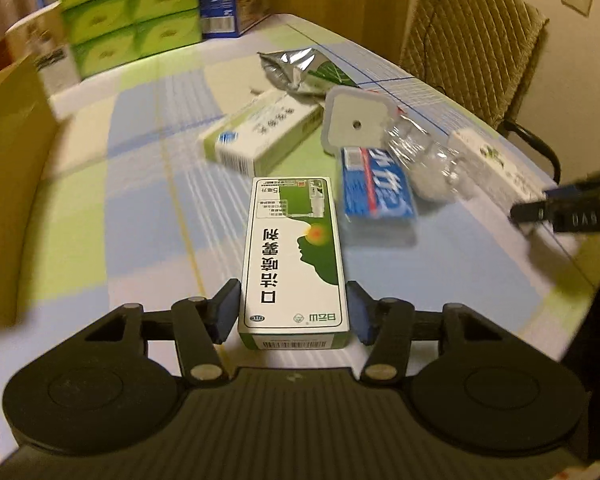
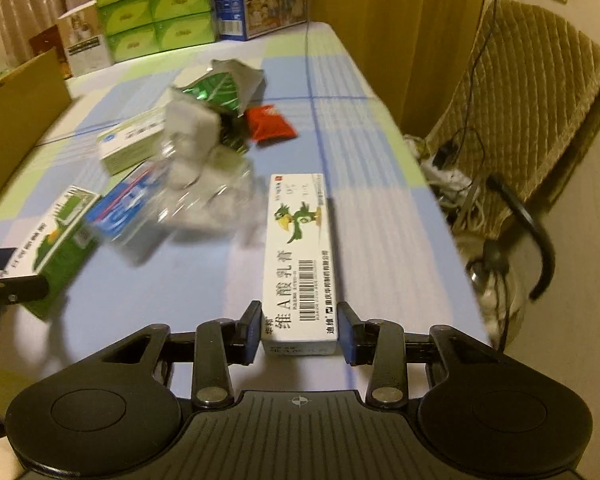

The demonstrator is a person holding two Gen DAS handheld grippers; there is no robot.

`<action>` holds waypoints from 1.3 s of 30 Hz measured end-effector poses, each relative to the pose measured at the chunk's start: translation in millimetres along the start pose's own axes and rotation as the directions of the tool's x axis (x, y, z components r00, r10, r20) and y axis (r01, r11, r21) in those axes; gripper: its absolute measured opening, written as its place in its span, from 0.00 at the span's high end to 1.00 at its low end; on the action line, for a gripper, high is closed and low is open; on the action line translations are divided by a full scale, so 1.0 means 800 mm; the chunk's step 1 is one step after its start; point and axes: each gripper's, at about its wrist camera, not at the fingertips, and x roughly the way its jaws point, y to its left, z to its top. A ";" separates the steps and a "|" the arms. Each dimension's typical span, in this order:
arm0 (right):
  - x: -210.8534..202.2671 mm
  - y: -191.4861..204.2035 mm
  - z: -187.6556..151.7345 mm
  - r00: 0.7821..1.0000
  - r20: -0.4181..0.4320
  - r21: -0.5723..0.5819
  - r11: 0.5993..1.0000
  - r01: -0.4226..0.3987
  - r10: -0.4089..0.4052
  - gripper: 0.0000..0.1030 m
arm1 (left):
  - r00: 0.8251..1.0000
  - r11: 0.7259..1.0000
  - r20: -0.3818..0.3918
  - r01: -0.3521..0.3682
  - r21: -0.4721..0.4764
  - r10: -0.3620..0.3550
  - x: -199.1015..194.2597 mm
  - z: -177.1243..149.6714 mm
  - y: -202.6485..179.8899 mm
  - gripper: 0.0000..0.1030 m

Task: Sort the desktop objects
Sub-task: 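Grasp the green mouthwash box with left tool while right tool grasps the vitamin A cream box, then carry both boxes to the cardboard box and open both tools to drop them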

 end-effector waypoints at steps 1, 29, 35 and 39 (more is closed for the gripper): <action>-0.003 0.002 -0.005 1.000 0.014 -0.005 1.000 -0.001 0.001 0.57 | 1.000 1.000 0.002 -0.001 -0.016 0.001 -0.006 -0.006 -0.002 0.50; 0.039 0.006 0.022 0.998 0.056 -0.043 0.998 0.042 -0.039 0.65 | 0.999 0.999 -0.016 -0.051 -0.009 0.051 0.026 0.004 -0.013 0.50; 0.013 0.007 0.005 0.997 0.065 0.001 0.999 0.045 -0.045 0.66 | 0.998 0.998 -0.008 -0.067 0.005 0.067 0.015 0.002 -0.017 0.51; -0.011 0.014 0.005 0.995 0.091 0.000 0.999 0.035 -0.034 0.66 | 0.999 0.998 -0.003 -0.044 -0.044 0.044 0.000 -0.004 -0.014 0.51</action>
